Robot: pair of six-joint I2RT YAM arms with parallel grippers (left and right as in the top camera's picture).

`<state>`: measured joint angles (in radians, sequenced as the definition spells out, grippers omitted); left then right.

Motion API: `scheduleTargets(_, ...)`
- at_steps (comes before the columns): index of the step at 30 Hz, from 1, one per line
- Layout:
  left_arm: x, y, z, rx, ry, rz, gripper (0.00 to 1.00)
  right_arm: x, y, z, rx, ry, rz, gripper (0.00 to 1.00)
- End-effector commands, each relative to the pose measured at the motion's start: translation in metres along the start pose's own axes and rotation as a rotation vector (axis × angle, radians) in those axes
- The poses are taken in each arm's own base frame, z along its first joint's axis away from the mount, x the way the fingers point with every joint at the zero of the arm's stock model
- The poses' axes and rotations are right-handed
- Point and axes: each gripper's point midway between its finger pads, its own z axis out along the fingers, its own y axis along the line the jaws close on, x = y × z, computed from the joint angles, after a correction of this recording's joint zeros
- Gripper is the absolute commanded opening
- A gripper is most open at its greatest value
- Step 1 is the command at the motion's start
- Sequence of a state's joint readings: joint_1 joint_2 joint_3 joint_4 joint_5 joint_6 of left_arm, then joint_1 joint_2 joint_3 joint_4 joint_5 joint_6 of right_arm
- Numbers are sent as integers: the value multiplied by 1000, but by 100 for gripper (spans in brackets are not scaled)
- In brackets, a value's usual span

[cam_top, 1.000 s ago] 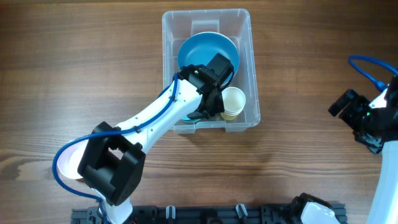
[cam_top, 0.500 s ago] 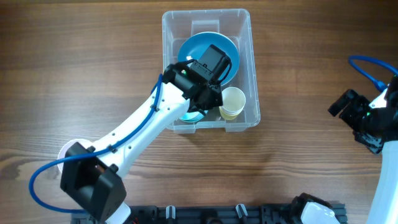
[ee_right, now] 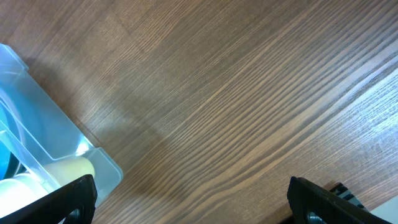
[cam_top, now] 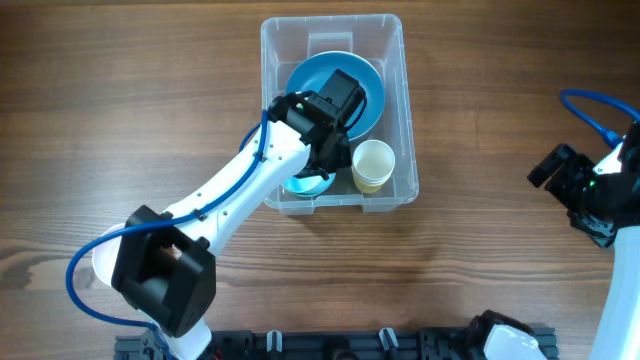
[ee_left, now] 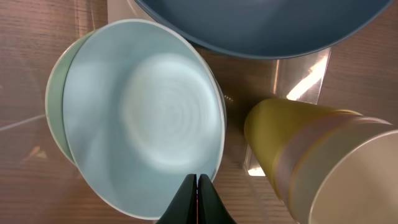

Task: Pack container
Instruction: 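Carry the light blue bowl with the left gripper and nest it in the mint bowl, then move the left gripper to the white bowl and grip its rim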

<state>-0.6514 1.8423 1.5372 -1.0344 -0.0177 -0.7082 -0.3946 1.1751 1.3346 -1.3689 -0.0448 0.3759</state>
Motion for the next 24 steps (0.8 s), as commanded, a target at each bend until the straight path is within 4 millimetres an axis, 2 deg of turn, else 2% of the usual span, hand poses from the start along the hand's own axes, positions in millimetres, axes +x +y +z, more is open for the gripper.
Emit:
scheduleTargets(1, -2, 3, 5, -15, 2, 14, 4, 1, 0, 1, -4, 9, -6, 100)
scheduleTargets(12, 18, -8, 43, -35, 95, 47, 4, 1, 0, 1, -4, 8, -6, 100)
scheduleTargets(19, 18, -6, 57, -59, 103, 53, 4, 1, 0, 1, -4, 9, -6, 100)
scheduleTargets(20, 16, -4, 55, -62, 97, 51, 4, 1, 0, 1, -4, 9, -6, 100)
scheduleTargets(22, 6, 2, 37, -81, 49, 43, 4, 1, 0, 1, -4, 9, -6, 100)
scheduleTargets(24, -14, 10, -1, -101, -61, 32, 4, 1, 0, 1, -4, 8, -6, 100)
